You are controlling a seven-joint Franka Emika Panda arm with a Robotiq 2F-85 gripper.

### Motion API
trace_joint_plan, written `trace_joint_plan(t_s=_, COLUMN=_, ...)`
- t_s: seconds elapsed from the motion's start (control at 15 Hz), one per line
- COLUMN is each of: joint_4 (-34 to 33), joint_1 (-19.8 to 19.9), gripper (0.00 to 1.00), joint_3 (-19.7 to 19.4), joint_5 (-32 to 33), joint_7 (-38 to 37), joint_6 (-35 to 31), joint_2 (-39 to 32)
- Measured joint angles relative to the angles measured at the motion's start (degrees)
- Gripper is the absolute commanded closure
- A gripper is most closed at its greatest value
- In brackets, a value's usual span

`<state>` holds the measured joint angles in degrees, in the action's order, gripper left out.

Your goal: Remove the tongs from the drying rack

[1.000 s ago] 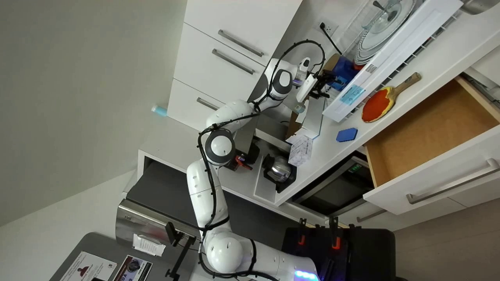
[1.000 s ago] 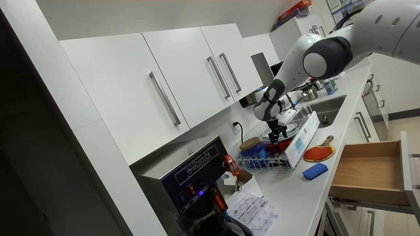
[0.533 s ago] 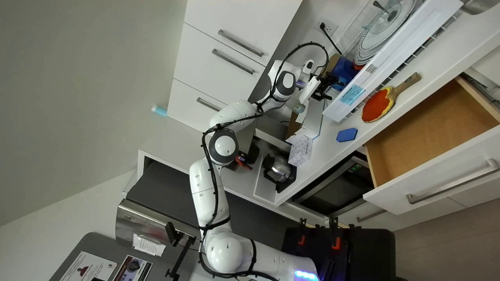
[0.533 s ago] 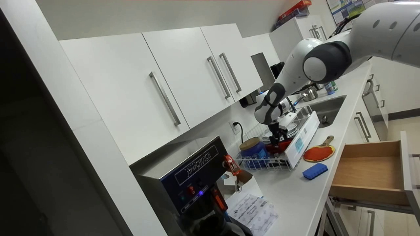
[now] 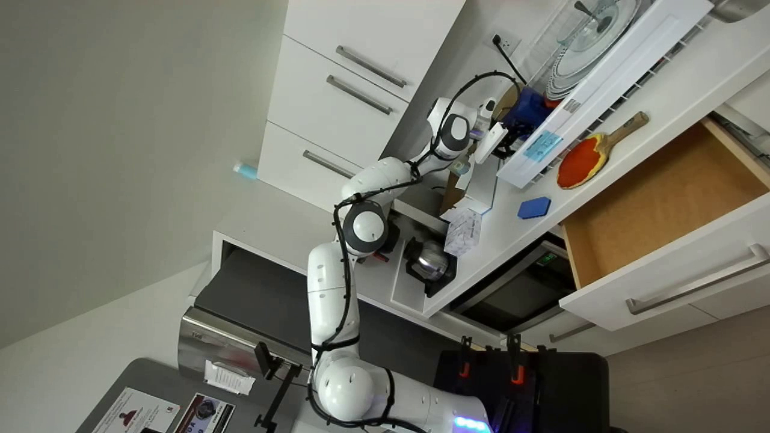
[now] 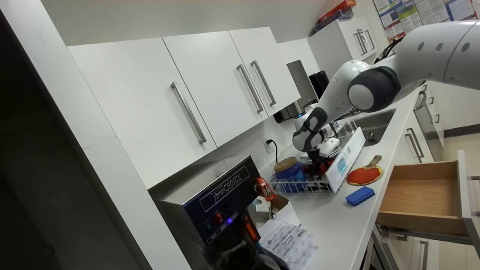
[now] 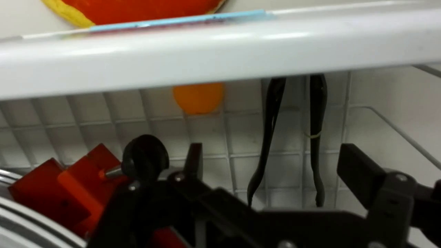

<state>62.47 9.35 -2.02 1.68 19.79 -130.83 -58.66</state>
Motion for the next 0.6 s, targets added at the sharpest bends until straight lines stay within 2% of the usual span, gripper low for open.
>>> trace_joint_plan(t_s=0.6, joint_4=-7.8, joint_1=0.3, gripper=0.00, joint_3=0.0, joint_5=0.0, joint_7=0.0, joint_6=1.1, joint_2=-7.1)
